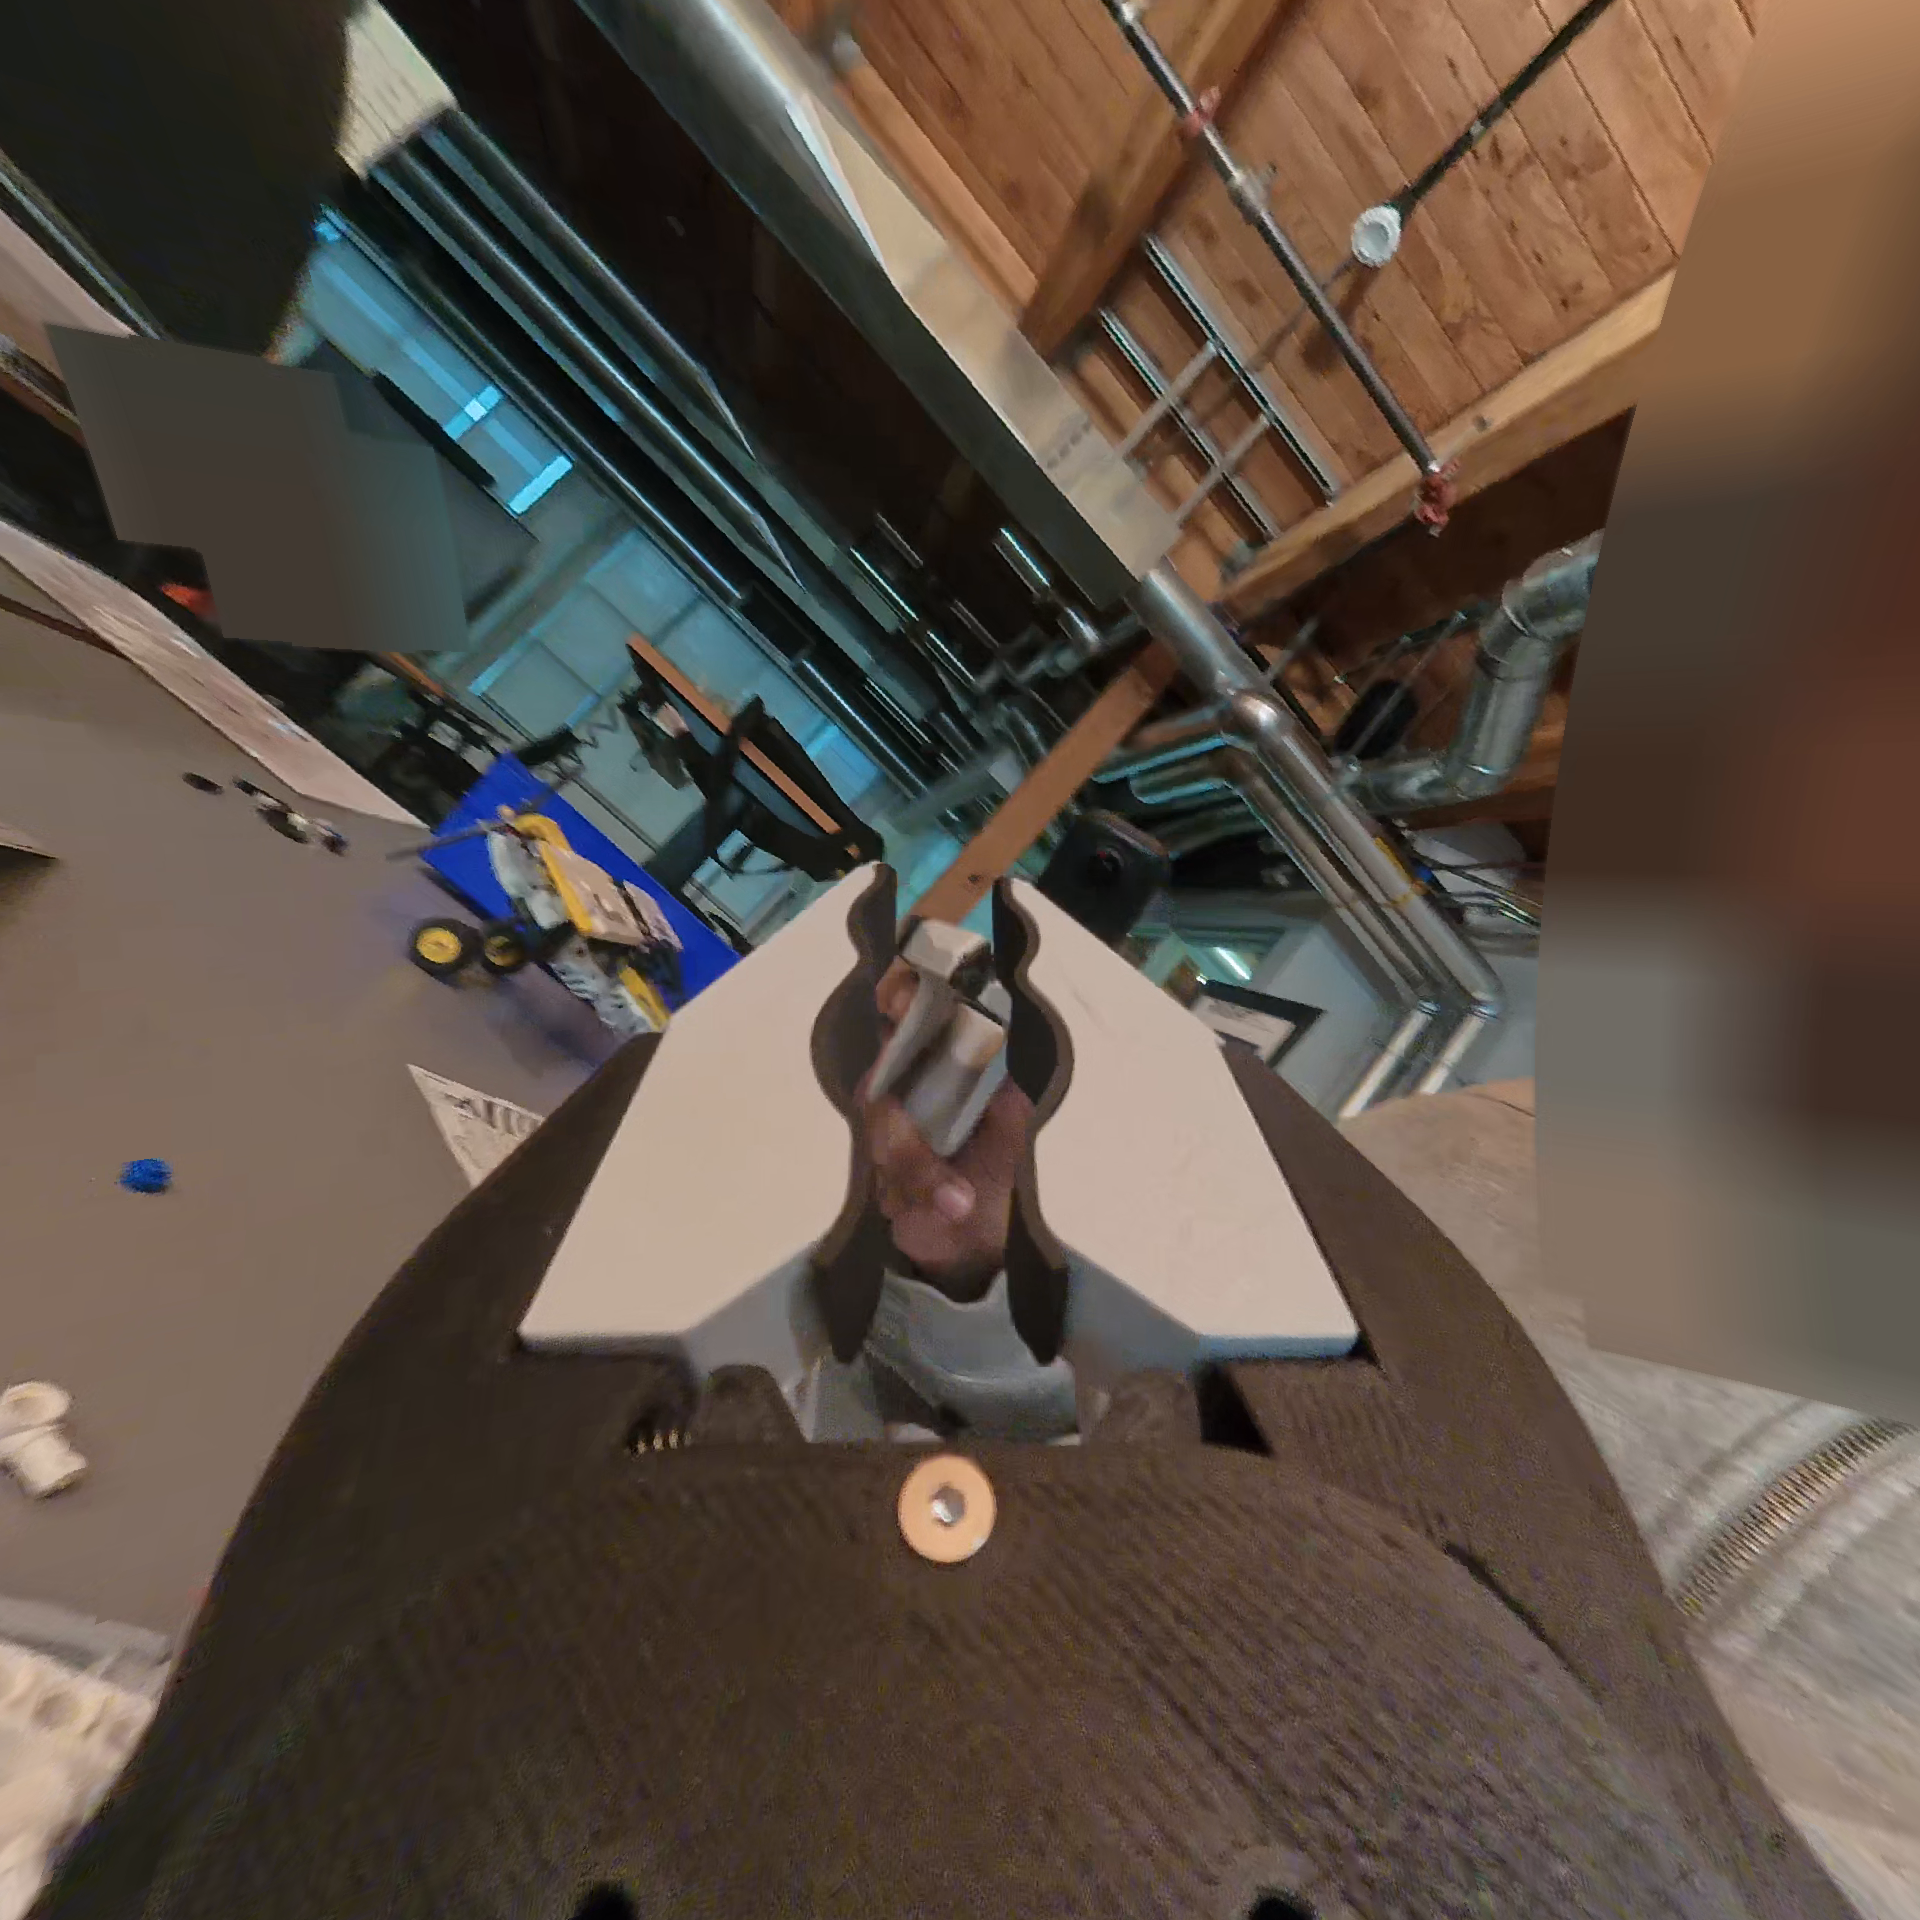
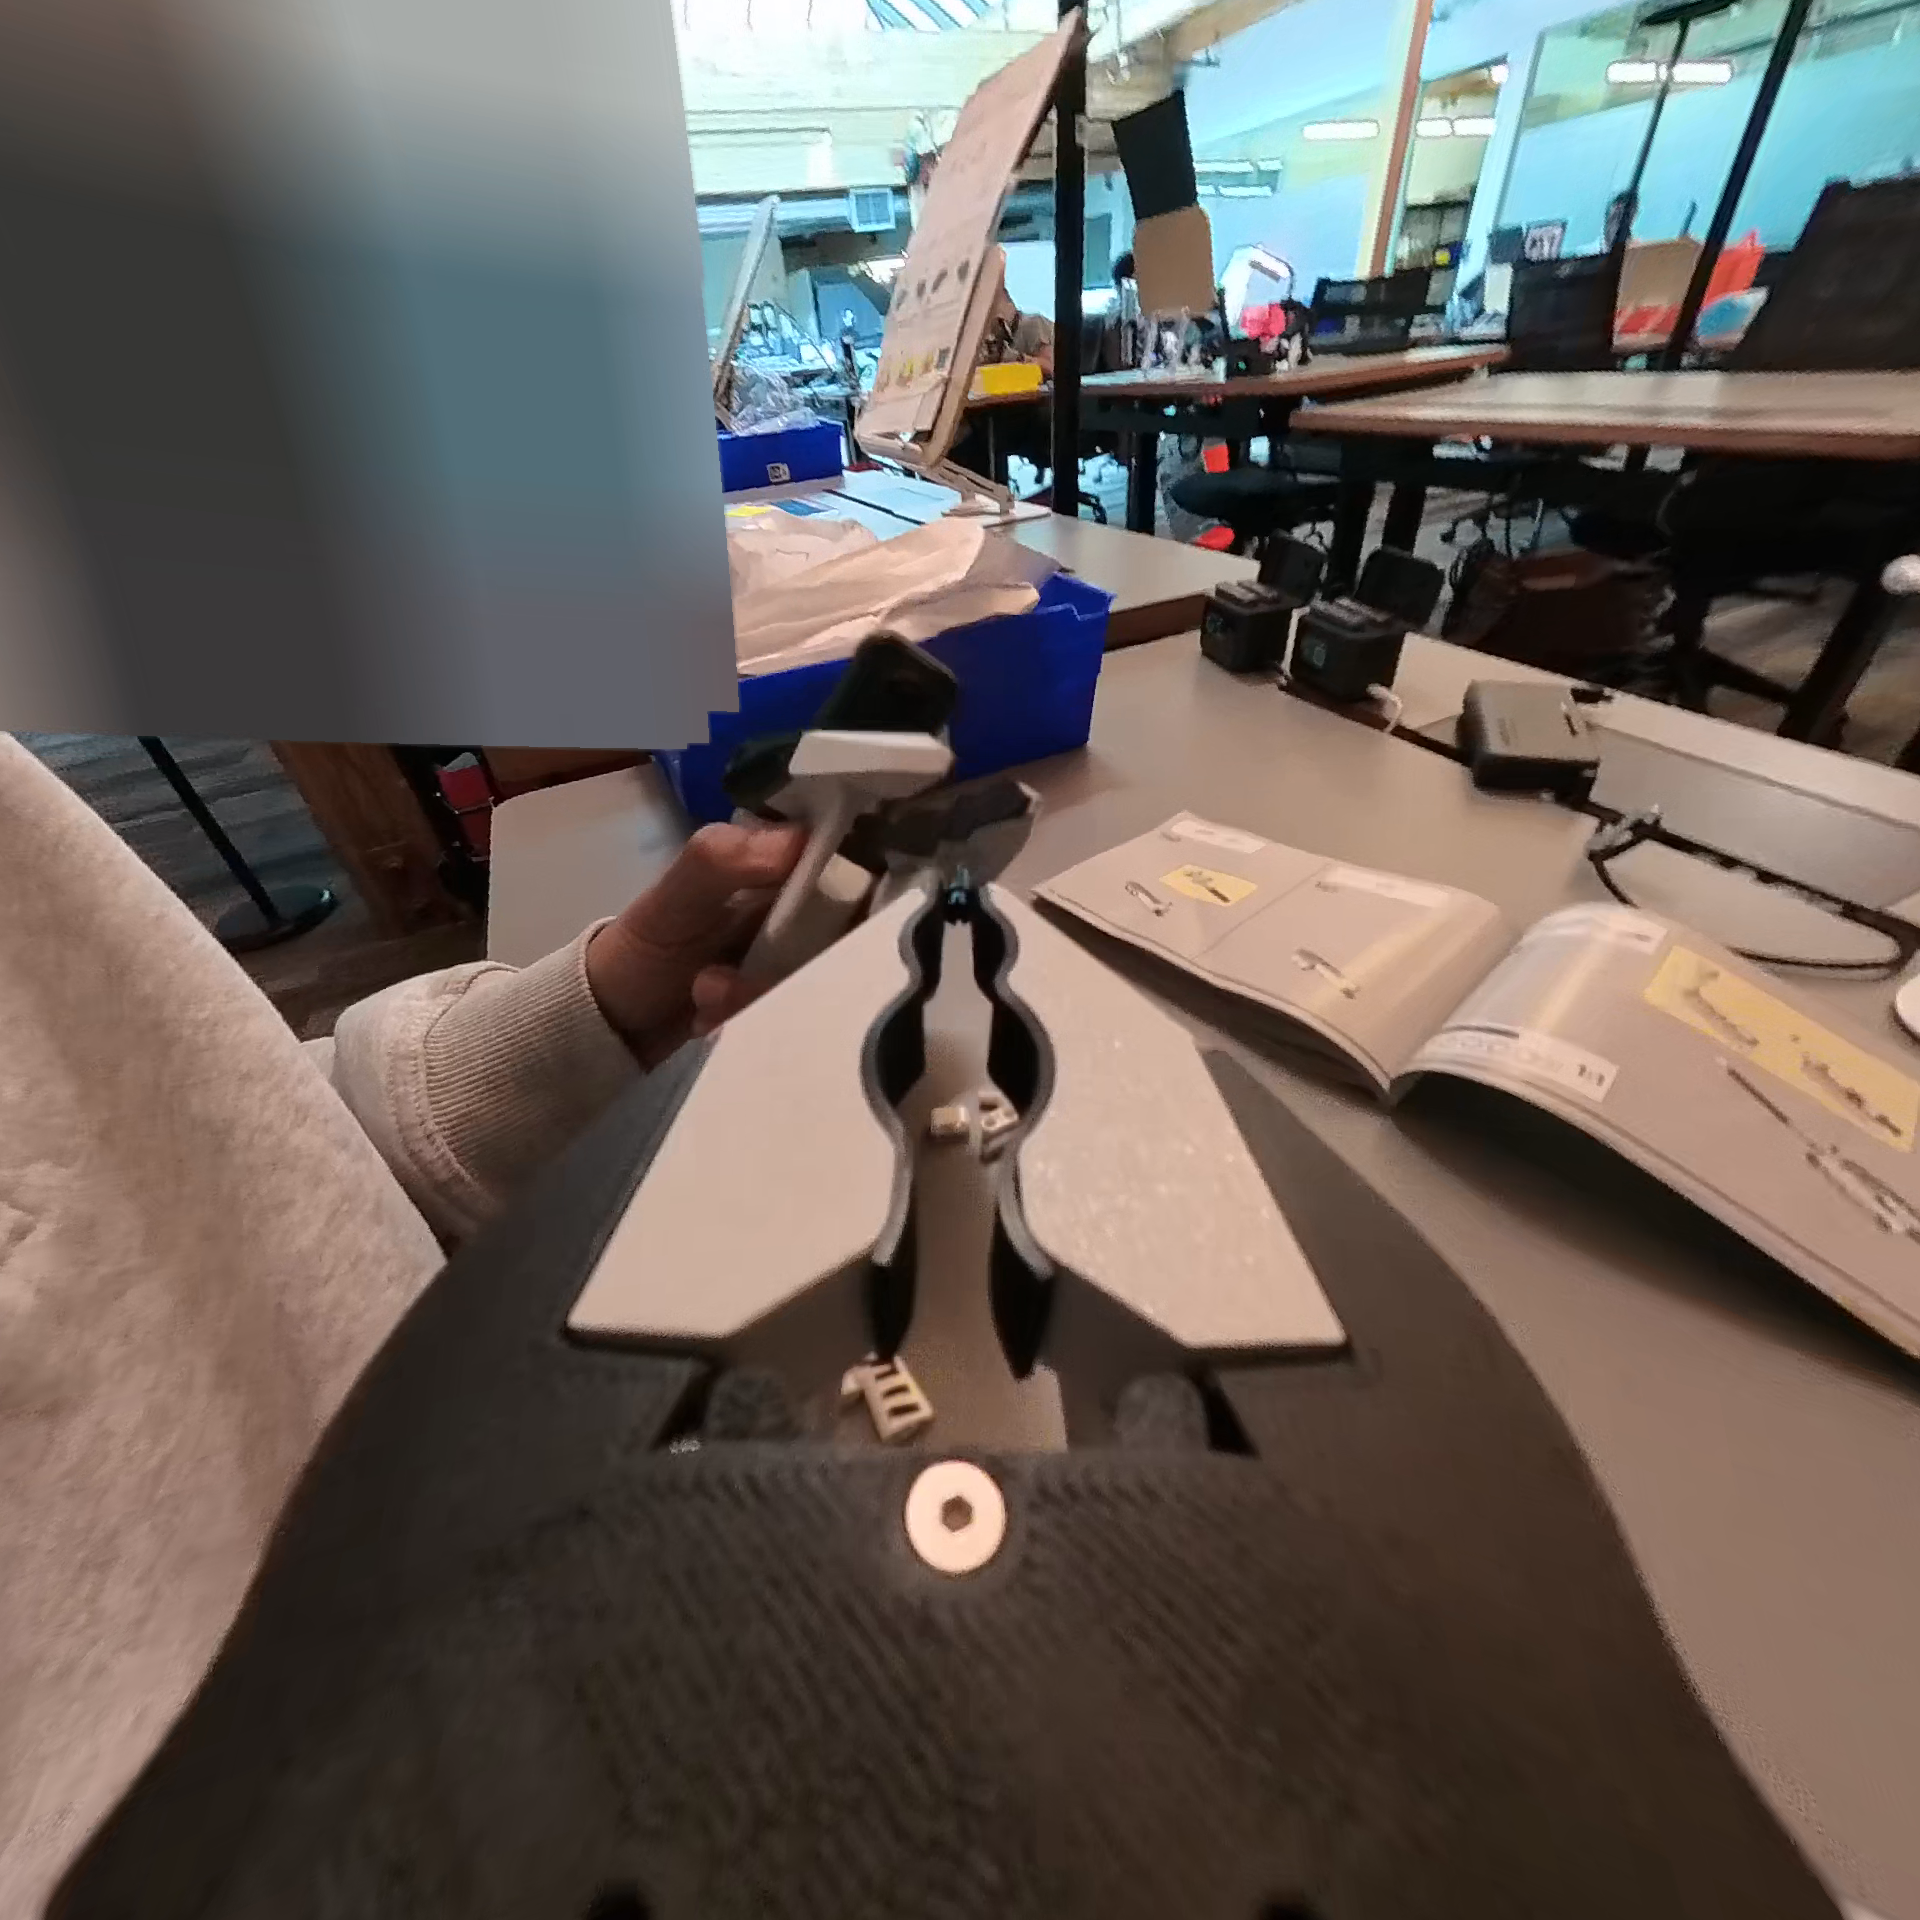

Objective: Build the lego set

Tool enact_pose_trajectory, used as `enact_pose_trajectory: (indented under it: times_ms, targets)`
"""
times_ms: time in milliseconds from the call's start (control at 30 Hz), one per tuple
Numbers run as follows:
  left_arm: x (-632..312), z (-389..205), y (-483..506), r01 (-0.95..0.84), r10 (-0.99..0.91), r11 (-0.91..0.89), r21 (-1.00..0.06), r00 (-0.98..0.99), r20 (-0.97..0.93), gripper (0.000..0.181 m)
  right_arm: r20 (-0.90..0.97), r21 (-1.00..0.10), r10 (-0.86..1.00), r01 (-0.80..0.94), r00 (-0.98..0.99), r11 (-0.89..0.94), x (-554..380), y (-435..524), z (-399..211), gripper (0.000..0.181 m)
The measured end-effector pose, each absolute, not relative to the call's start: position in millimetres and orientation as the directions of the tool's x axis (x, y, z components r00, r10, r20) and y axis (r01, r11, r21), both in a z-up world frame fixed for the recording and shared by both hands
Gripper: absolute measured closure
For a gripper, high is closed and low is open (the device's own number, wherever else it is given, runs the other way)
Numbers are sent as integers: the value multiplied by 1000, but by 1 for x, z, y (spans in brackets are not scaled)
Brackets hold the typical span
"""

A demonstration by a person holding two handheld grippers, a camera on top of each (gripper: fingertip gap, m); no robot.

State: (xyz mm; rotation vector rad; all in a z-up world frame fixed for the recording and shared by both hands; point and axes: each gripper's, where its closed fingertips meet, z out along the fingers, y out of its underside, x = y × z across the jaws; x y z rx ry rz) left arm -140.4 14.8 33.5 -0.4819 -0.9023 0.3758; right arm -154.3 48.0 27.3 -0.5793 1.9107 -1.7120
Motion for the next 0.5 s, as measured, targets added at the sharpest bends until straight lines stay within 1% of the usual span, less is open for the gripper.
enact_pose_trajectory:
  times_ms: [167,233,267,333,400,467,500]
  targets:
    - [-134,24,-14,-234,592,803,-548,415,691,164,-153,-966,-527,14,-836,259,-167,55,6,178]
    - [-133,17,-24,-263,611,791,-552,340,715,165,-187,-924,-453,0,-872,382,-177,60,-13,178]
    - [-130,17,-27,-276,610,792,-544,337,717,165,-205,-887,-398,-1,-894,461,-184,64,-25,178]
    - [-125,21,-31,-296,567,824,-484,394,723,165,-240,-798,-310,5,-920,603,-194,77,-46,178]
    - [-121,20,-37,-293,477,878,-379,464,746,165,-246,-700,-244,-2,-938,714,-200,90,-63,178]
    - [-117,17,-44,-286,392,917,-278,516,761,165,-210,-611,-211,-41,-955,791,-201,97,-77,178]
    - [-116,17,-47,-285,367,926,-247,531,764,166,-182,-569,-209,-71,-961,819,-201,100,-83,178]
